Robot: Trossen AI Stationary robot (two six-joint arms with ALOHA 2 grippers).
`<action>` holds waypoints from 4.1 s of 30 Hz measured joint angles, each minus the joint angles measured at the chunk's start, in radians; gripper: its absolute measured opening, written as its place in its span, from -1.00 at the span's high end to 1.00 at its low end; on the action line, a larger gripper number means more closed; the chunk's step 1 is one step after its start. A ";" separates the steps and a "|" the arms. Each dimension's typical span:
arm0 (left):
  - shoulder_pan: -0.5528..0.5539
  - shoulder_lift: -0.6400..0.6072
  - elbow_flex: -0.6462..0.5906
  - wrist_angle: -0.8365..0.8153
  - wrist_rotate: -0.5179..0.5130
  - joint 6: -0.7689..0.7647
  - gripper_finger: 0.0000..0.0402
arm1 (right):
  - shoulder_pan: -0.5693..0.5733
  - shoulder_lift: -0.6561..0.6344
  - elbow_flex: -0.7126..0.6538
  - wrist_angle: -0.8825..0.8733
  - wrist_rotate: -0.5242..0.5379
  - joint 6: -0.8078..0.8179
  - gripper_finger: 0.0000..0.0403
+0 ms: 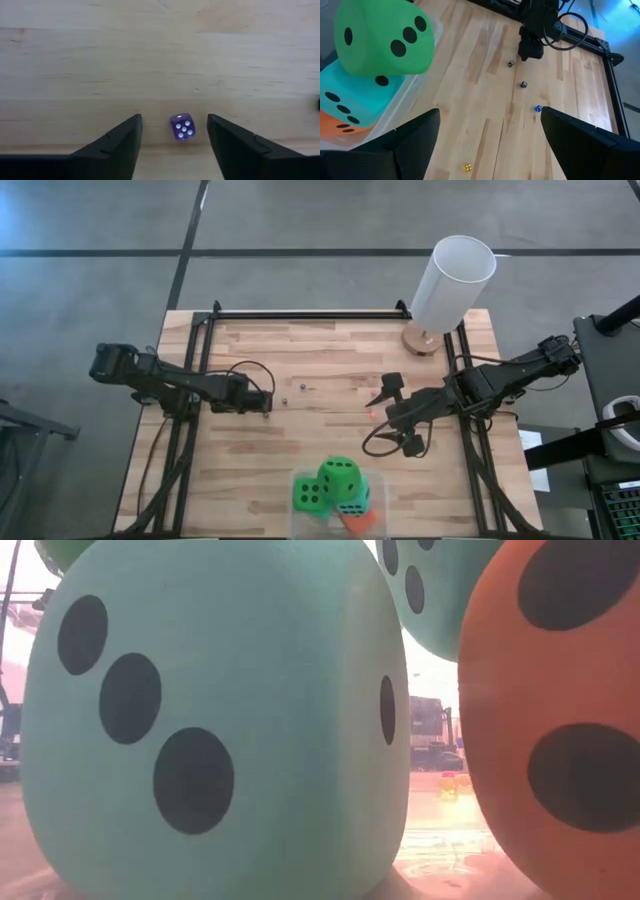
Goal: Pick & Place Dice
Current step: Put the small purple dice into the transparent bin
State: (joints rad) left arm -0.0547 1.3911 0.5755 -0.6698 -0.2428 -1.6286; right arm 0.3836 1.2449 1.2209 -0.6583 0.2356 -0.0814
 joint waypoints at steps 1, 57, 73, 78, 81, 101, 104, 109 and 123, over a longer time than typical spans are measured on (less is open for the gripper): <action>0.000 0.000 0.000 -0.001 0.000 0.000 -0.10 | 0.000 0.000 0.000 0.004 0.000 0.000 -0.70; -0.005 -0.080 0.002 0.006 -0.028 0.075 0.72 | 0.000 0.000 0.000 0.013 0.001 -0.005 -0.70; -0.008 -0.409 0.002 0.024 -0.088 0.327 0.71 | 0.000 0.000 0.000 0.013 0.001 -0.001 -0.70; -0.016 -0.499 0.002 0.147 -0.089 0.496 0.71 | 0.000 0.000 0.000 0.014 0.001 -0.002 -0.70; -0.028 -0.540 0.002 0.264 -0.071 0.666 0.71 | 0.000 0.000 0.000 0.013 0.001 -0.005 -0.70; -0.357 -0.448 0.125 0.676 0.026 1.358 0.71 | 0.000 0.000 0.000 0.013 0.001 -0.033 -0.70; -0.423 -0.346 0.220 0.646 0.017 1.452 0.71 | 0.000 0.000 0.000 0.012 0.001 -0.031 -0.70; -0.478 -0.156 0.412 0.509 0.015 1.518 0.71 | 0.000 0.000 0.000 0.012 0.001 -0.027 -0.70; -0.527 0.205 0.795 0.292 0.137 1.554 0.71 | 0.000 0.000 0.000 0.012 0.001 -0.016 -0.70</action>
State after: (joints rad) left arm -0.5819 1.5963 1.3704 -0.3775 -0.1063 -0.0746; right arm 0.3832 1.2449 1.2205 -0.6464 0.2363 -0.0971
